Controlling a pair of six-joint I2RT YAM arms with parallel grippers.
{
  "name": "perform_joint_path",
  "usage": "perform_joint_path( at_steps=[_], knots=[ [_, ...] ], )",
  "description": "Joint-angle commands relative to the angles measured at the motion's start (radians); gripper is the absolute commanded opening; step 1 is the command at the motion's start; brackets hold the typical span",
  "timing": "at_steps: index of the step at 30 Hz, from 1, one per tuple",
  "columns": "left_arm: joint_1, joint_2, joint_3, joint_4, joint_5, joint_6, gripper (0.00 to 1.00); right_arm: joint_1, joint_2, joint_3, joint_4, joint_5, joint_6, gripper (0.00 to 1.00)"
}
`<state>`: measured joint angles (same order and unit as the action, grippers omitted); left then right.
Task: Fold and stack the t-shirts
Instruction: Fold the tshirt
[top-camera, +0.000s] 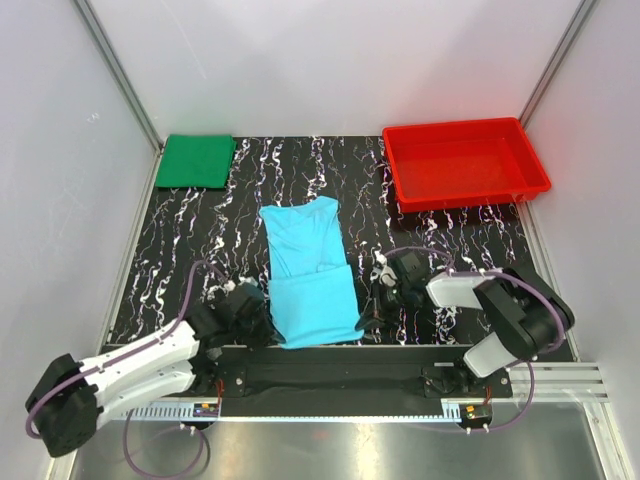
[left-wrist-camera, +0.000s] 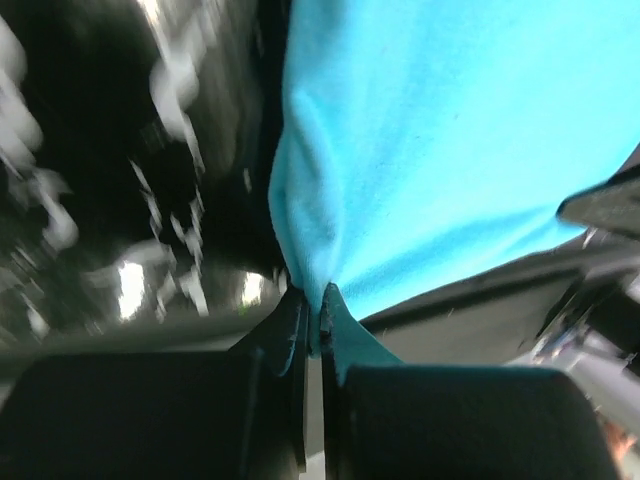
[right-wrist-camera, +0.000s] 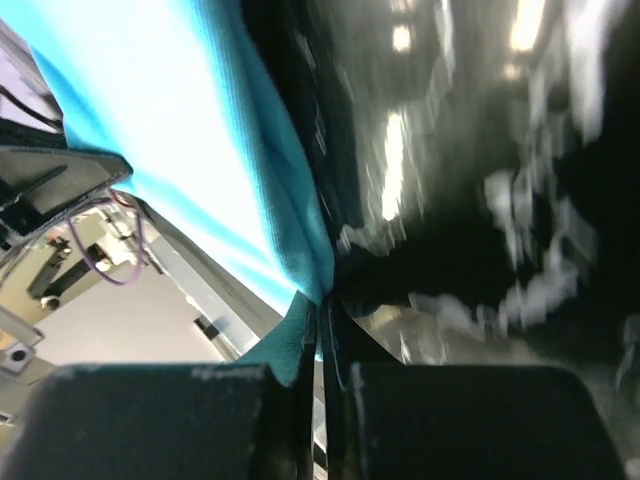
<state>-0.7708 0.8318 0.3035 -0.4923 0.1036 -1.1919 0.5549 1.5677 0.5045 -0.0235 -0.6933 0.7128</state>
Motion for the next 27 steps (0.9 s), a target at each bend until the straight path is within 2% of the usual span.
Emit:
perform_joint_path(
  at_steps=[1, 5, 12, 15, 16, 19, 27],
  knots=[
    [-0.123, -0.04, -0.023, -0.08, -0.091, -0.142, 0.0, 0.033, -0.095, -0.058, -0.058, 0.087, 0.01, 0.0],
    [-0.266, -0.023, 0.017, -0.086, -0.102, -0.219, 0.0, 0.045, -0.138, -0.055, -0.144, 0.069, 0.005, 0.0],
    [-0.282, -0.02, 0.196, -0.224, -0.234, -0.187, 0.0, 0.045, -0.232, 0.074, -0.34, 0.104, -0.113, 0.0],
    [-0.231, -0.014, 0.272, -0.27, -0.248, -0.146, 0.0, 0.045, -0.209, 0.184, -0.41, 0.097, -0.154, 0.0],
    [-0.182, -0.005, 0.287, -0.27, -0.231, -0.129, 0.0, 0.043, -0.198, 0.228, -0.42, 0.092, -0.16, 0.0],
    [-0.095, 0.029, 0.292, -0.233, -0.16, -0.066, 0.0, 0.043, -0.117, 0.298, -0.426, 0.052, -0.171, 0.0],
    [0.051, 0.084, 0.335, -0.192, -0.121, 0.037, 0.0, 0.037, 0.024, 0.468, -0.421, 0.041, -0.193, 0.0]
  ],
)
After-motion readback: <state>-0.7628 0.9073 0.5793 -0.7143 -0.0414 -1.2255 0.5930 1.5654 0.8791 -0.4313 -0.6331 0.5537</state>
